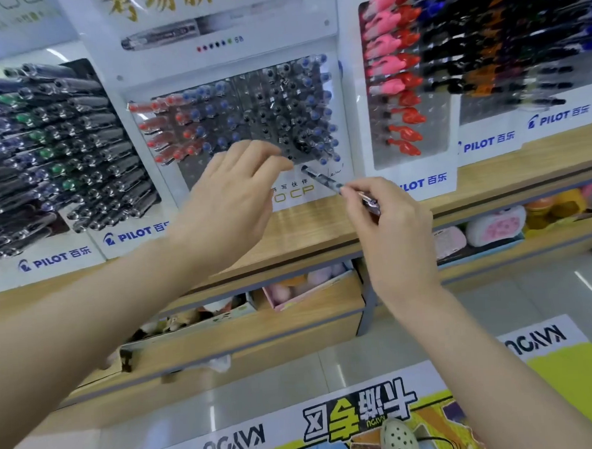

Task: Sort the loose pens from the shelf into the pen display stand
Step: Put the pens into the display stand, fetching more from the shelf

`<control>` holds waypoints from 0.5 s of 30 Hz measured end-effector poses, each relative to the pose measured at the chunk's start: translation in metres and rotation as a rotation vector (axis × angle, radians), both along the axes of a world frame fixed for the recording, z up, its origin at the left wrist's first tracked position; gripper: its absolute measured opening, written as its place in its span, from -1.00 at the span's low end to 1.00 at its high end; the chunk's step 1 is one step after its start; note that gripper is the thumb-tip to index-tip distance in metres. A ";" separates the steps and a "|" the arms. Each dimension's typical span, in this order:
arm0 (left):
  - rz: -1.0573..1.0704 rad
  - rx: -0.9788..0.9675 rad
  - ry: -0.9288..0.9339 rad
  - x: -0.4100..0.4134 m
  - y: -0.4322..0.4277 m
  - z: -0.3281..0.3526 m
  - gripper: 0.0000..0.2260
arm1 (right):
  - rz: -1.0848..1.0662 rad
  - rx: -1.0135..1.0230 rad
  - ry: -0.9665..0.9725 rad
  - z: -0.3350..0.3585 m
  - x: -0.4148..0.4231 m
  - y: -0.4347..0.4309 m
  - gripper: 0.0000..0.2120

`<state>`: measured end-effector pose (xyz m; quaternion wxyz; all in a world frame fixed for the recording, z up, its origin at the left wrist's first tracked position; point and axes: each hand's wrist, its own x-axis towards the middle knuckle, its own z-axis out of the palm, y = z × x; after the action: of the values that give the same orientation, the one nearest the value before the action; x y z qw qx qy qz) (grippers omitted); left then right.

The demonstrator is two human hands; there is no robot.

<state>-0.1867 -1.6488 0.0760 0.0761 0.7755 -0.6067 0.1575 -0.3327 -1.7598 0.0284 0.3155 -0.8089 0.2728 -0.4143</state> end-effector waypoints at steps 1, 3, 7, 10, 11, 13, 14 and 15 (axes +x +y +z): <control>-0.022 0.027 -0.067 0.005 -0.001 0.000 -0.67 | -0.009 -0.015 0.020 0.000 0.004 -0.002 -0.83; -0.051 0.065 -0.167 0.012 -0.003 0.000 -0.63 | -0.017 -0.030 0.062 0.001 0.012 -0.006 -0.82; -0.098 0.068 -0.288 0.019 -0.004 0.002 -0.64 | -0.012 -0.076 0.098 0.003 0.025 -0.007 -0.83; -0.116 0.074 -0.306 0.021 -0.006 0.001 -0.61 | -0.009 -0.077 0.120 0.003 0.033 -0.003 -0.83; -0.118 0.074 -0.302 0.021 -0.006 0.000 -0.60 | -0.021 -0.086 0.138 0.003 0.035 -0.003 -0.83; -0.120 0.067 -0.294 0.022 -0.007 -0.001 -0.60 | -0.048 -0.110 0.174 0.005 0.039 -0.004 -0.83; -0.122 0.061 -0.290 0.022 -0.007 -0.002 -0.60 | -0.045 -0.112 0.198 0.006 0.042 -0.003 -0.84; -0.124 0.055 -0.286 0.022 -0.008 -0.003 -0.60 | -0.025 -0.101 0.219 0.008 0.044 -0.001 -0.86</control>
<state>-0.1645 -1.6566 0.0733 -0.0228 0.7079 -0.6622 0.2446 -0.2885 -1.7610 0.0359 0.2372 -0.8607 0.2945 -0.3407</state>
